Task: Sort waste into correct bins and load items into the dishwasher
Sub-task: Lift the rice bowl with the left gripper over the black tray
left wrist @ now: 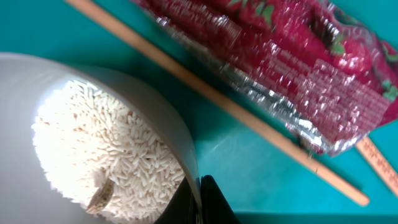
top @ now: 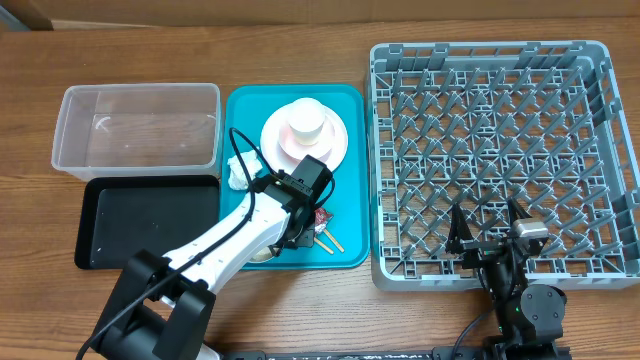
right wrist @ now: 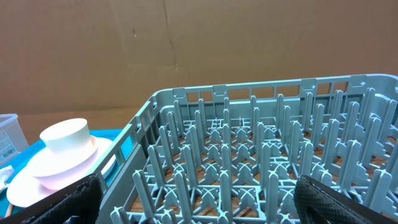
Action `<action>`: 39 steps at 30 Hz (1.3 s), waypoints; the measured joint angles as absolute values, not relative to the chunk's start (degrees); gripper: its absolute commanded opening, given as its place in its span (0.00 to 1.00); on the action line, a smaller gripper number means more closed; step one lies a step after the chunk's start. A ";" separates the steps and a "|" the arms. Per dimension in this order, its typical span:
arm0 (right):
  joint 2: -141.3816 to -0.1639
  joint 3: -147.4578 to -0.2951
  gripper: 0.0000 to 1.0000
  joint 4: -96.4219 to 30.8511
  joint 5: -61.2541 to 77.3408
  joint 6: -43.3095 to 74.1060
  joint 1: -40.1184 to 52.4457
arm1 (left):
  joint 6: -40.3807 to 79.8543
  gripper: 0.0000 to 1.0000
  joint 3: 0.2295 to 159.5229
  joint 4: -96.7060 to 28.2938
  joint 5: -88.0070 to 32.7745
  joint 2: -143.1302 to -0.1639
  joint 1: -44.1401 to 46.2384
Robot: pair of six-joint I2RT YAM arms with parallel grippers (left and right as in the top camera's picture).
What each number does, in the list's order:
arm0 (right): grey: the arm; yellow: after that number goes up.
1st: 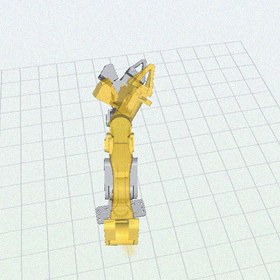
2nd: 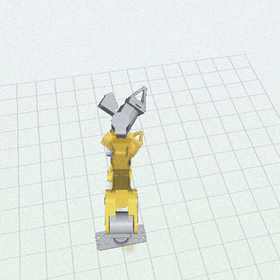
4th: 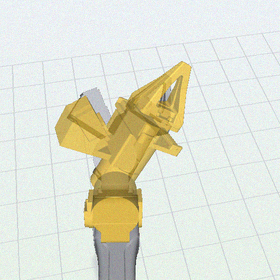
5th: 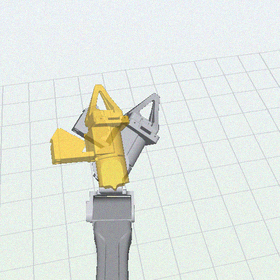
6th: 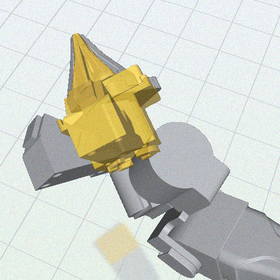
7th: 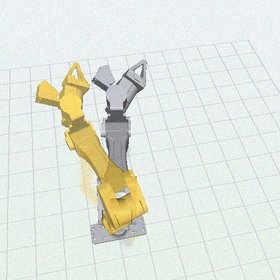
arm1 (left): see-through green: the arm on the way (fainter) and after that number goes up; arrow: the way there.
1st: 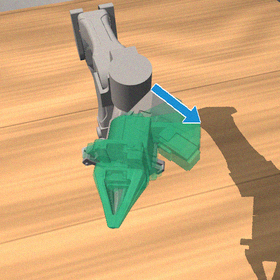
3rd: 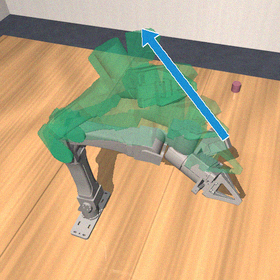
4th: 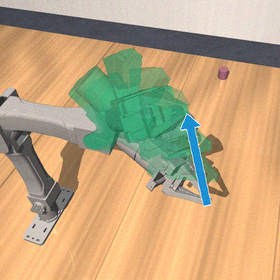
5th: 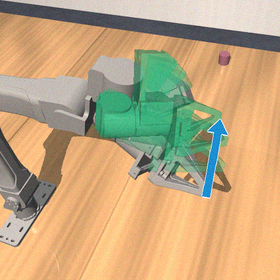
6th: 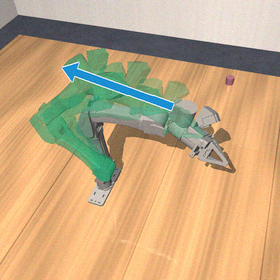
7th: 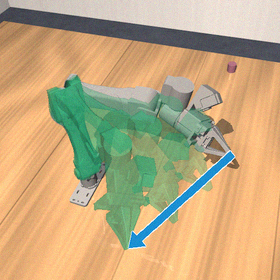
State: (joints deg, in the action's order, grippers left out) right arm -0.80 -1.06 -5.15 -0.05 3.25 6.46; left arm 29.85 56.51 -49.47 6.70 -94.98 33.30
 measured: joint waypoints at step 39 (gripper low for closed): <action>-0.80 -1.06 1.00 -5.17 -0.05 3.27 6.48 | 15.88 0.04 74.00 -70.52 -6.02 -91.83 8.58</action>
State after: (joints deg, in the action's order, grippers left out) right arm -0.80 -1.06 -5.17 -0.05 3.27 6.48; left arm 15.88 74.00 -70.52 -6.02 -91.83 8.58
